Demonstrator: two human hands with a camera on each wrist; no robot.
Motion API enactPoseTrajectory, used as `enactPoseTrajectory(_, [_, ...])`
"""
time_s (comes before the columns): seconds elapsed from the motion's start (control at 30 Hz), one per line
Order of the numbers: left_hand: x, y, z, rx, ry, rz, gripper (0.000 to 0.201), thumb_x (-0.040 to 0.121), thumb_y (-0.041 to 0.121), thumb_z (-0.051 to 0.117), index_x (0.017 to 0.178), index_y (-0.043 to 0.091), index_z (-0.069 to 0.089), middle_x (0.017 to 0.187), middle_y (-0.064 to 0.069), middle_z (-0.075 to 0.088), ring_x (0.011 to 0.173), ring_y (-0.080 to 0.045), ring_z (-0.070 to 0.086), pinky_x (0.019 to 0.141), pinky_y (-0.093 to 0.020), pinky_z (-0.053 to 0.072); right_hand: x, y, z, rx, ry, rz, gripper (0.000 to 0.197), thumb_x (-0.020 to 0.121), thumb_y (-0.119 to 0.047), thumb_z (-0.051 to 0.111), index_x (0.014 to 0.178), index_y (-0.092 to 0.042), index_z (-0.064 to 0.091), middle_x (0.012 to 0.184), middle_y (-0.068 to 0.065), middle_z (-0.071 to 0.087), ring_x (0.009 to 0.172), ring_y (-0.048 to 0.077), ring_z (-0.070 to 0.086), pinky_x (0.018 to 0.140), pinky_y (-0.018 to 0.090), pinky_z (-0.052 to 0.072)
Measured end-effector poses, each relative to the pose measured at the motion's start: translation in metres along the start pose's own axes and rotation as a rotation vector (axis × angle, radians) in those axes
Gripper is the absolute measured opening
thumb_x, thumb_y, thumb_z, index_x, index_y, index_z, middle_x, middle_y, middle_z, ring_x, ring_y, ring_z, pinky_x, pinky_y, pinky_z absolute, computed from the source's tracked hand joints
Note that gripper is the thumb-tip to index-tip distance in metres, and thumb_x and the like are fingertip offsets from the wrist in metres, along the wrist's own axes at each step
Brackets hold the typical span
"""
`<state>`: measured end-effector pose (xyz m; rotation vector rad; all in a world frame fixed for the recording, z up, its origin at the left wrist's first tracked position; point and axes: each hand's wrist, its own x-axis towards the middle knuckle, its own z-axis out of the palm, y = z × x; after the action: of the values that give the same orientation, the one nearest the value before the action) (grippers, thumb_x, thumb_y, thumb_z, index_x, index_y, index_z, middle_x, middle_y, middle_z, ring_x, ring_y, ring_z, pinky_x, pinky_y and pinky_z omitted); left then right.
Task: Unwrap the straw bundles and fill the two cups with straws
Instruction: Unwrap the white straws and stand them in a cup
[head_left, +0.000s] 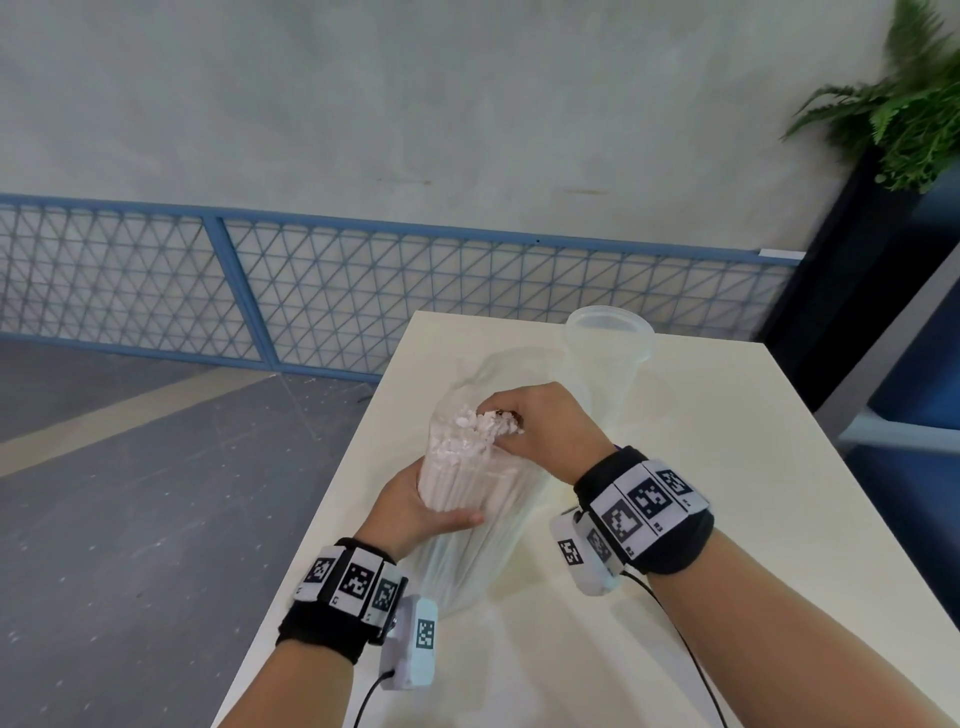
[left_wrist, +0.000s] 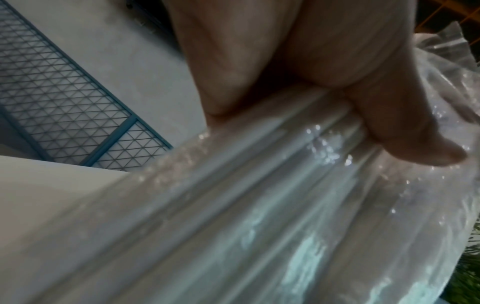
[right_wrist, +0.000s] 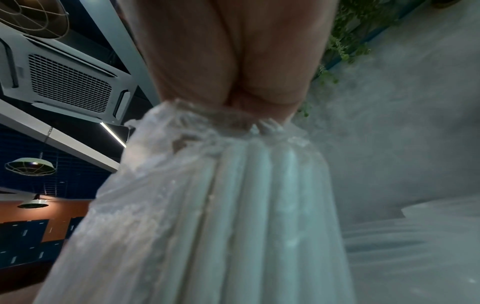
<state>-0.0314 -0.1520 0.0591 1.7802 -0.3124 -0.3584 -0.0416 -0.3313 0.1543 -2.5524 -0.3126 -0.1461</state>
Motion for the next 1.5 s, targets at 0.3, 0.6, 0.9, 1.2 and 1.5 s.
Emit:
enactPoseTrajectory(0.3, [0.0, -0.007, -0.002, -0.026, 0.036, -0.027, 0.054, 0.055, 0.013, 0.088, 0.098, 0.027, 0.059, 0.094, 0.005, 0.071, 0.088, 0.001, 0.067, 0.08, -0.02, 0.054, 0.003, -0.007, -0.015, 0.02, -0.19, -0.065, 0.046, 0.074, -0.03, 0.075, 0.116, -0.027, 0.057, 0.101, -0.014, 0.06, 0.083, 0.0, 0.051, 0.075, 0.013, 0.038])
enactPoseTrajectory(0.6, [0.005, -0.007, -0.007, 0.009, -0.025, -0.015, 0.074, 0.049, 0.028, 0.09, 0.115, 0.018, 0.06, 0.106, 0.0, 0.071, 0.103, -0.006, 0.064, 0.087, -0.021, 0.05, 0.004, -0.012, 0.005, 0.02, -0.105, -0.059, 0.029, 0.073, -0.019, 0.074, 0.102, -0.018, 0.067, 0.088, -0.005, 0.062, 0.078, 0.008, 0.047, 0.064, 0.011, 0.033])
enactPoseTrajectory(0.9, [0.004, -0.002, -0.006, -0.034, 0.01, -0.069, 0.048, 0.054, 0.015, 0.087, 0.098, 0.019, 0.066, 0.094, 0.001, 0.074, 0.092, -0.01, 0.07, 0.078, -0.019, 0.053, 0.008, -0.019, -0.04, 0.104, 0.083, -0.079, 0.019, 0.072, -0.024, 0.076, 0.089, -0.023, 0.069, 0.083, -0.01, 0.065, 0.066, 0.0, 0.052, 0.063, 0.006, 0.035])
enactPoseTrajectory(1.2, [-0.001, -0.008, 0.0, -0.08, 0.185, -0.069, 0.049, 0.057, 0.022, 0.087, 0.102, 0.018, 0.065, 0.098, 0.001, 0.072, 0.095, -0.013, 0.067, 0.084, -0.03, 0.052, -0.021, -0.025, 0.021, 0.527, 0.573, 0.149, 0.06, 0.075, -0.022, 0.075, 0.124, -0.013, 0.042, 0.12, 0.001, 0.046, 0.099, 0.009, 0.053, 0.078, 0.012, 0.048])
enactPoseTrajectory(1.5, [-0.007, 0.011, 0.012, 0.012, 0.118, 0.04, 0.044, 0.063, 0.019, 0.084, 0.093, 0.036, 0.057, 0.092, 0.017, 0.067, 0.083, 0.017, 0.061, 0.067, -0.002, 0.045, -0.003, -0.019, 0.027, 0.545, 0.371, 0.37, 0.047, 0.076, -0.036, 0.073, 0.112, -0.014, 0.053, 0.094, -0.006, 0.059, 0.087, 0.012, 0.058, 0.067, 0.017, 0.042])
